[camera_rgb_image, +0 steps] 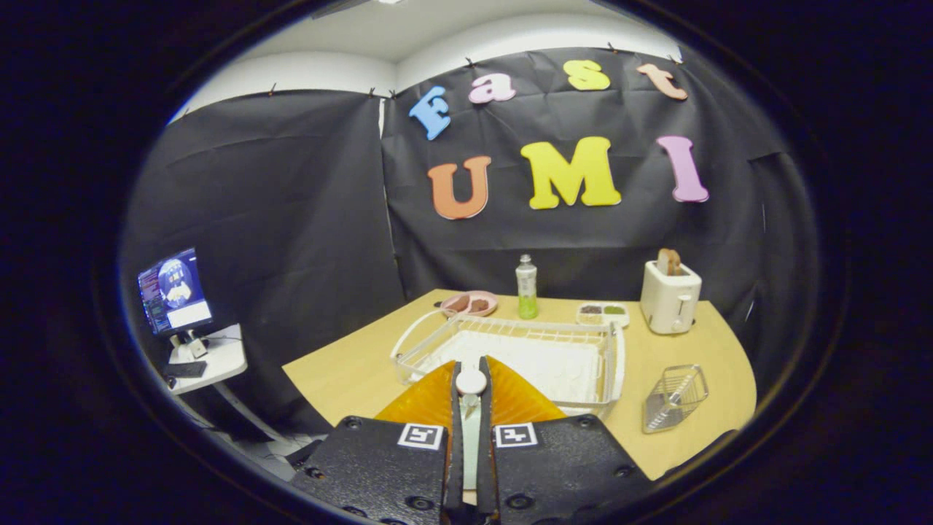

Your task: Take the plate from the dish rack, then take the spoon from the basket and place it into the plate.

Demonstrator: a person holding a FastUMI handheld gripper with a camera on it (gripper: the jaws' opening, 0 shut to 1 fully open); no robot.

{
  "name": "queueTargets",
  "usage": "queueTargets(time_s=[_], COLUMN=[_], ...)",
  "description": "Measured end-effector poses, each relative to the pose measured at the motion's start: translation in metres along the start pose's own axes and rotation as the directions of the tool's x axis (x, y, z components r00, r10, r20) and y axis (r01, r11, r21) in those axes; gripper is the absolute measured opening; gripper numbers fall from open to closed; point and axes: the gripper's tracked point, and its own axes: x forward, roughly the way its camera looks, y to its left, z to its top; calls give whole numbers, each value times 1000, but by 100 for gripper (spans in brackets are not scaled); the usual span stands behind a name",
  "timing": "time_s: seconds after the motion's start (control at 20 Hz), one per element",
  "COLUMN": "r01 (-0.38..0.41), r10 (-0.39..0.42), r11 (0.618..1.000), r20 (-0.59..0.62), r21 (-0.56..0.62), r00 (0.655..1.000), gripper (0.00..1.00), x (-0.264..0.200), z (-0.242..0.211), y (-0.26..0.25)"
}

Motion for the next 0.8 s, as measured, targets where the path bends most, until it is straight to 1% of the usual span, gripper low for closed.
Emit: queueTargets(time_s=[0.1,0.25,0.5,0.8], r01=[-23,-34,-79,-84], r10=[24,39,102,122], r11=[999,998,988,982], r20=[-43,-94,-176,-229], r21=[25,62,129,169], r00=[999,995,979,966], gripper=[12,13,12,14], x=[15,37,66,82], z=[-12,-30,-54,-69], y=[6,7,11,13])
